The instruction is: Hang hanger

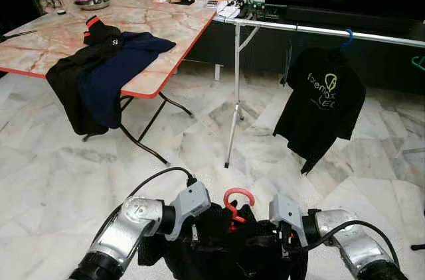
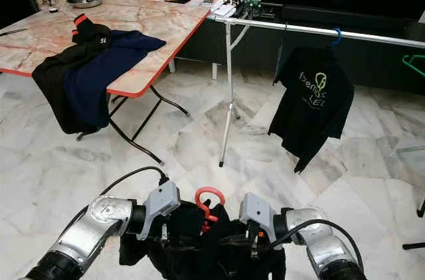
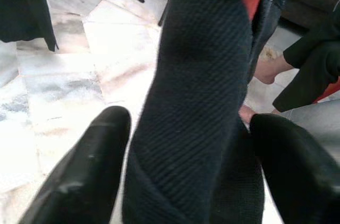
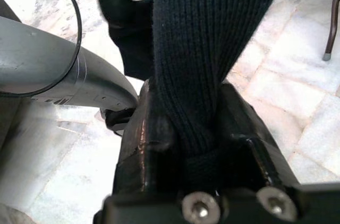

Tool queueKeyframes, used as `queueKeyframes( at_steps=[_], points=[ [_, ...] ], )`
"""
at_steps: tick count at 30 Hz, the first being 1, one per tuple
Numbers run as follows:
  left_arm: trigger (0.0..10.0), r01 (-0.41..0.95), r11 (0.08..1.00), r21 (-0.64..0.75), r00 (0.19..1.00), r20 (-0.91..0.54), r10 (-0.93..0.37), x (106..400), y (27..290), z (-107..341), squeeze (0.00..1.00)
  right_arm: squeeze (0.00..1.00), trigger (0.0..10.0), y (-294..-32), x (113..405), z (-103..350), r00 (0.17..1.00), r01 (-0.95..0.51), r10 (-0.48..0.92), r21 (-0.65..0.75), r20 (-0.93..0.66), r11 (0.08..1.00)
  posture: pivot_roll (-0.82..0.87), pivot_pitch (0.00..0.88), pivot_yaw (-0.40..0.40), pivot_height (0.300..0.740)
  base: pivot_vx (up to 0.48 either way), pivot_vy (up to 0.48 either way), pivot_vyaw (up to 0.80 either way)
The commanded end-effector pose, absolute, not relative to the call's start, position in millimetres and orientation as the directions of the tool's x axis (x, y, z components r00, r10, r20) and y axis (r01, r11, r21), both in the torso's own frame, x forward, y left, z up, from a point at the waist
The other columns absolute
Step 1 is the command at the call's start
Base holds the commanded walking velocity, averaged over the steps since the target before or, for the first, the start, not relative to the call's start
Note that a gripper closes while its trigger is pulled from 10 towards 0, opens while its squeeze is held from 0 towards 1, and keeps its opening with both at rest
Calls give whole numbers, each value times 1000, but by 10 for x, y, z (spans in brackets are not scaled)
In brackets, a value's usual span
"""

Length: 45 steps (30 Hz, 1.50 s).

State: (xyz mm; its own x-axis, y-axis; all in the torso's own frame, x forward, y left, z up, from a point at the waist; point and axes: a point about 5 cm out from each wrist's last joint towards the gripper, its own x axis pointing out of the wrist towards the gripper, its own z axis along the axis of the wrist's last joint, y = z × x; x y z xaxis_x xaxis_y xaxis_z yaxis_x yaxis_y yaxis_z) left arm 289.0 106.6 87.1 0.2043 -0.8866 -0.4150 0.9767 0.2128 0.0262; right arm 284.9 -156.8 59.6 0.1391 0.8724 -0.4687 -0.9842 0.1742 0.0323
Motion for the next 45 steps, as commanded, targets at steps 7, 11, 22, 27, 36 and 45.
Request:
queueKeyframes(
  at_steps=[7, 11, 22, 27, 36, 45],
  points=[
    [0, 975, 221, -14, 190, -455, -870, 2863, 1072, 758, 0, 0, 0, -1441, 2914, 796, 139, -990, 911, -45, -387, 132, 64, 73, -53, 740, 0, 0, 0],
    [0, 976, 219, -6, 192, -463, -865, 2873, 1078, 760, 0, 0, 0, -1452, 2907, 777, 128, -992, 902, -44, -411, 120, 65, 73, -52, 740, 0, 0, 0],
    [0, 976, 217, 23, 200, -491, -848, 2907, 1087, 764, 0, 0, 0, -1444, 2865, 728, 98, -995, 890, -32, -445, 93, 67, 77, -50, 740, 0, 0, 0],
    [0, 974, 220, 42, 212, -500, -840, 2928, 1090, 773, 0, 0, 0, -1449, 2858, 711, 96, -995, 885, -31, -455, 92, 67, 77, -51, 740, 0, 0, 0],
    [0, 975, 216, 50, 211, -506, -836, 2930, 1073, 771, 0, 0, 0, -1450, 2873, 715, 107, -994, 882, -34, -458, 103, 67, 73, -52, 740, 0, 0, 0],
    [0, 971, 229, 60, 227, -512, -828, 2928, 1083, 754, 0, 0, 0, -1448, 2884, 716, 116, -993, 881, -38, -458, 111, 66, 72, -51, 740, 0, 0, 0]
  ],
)
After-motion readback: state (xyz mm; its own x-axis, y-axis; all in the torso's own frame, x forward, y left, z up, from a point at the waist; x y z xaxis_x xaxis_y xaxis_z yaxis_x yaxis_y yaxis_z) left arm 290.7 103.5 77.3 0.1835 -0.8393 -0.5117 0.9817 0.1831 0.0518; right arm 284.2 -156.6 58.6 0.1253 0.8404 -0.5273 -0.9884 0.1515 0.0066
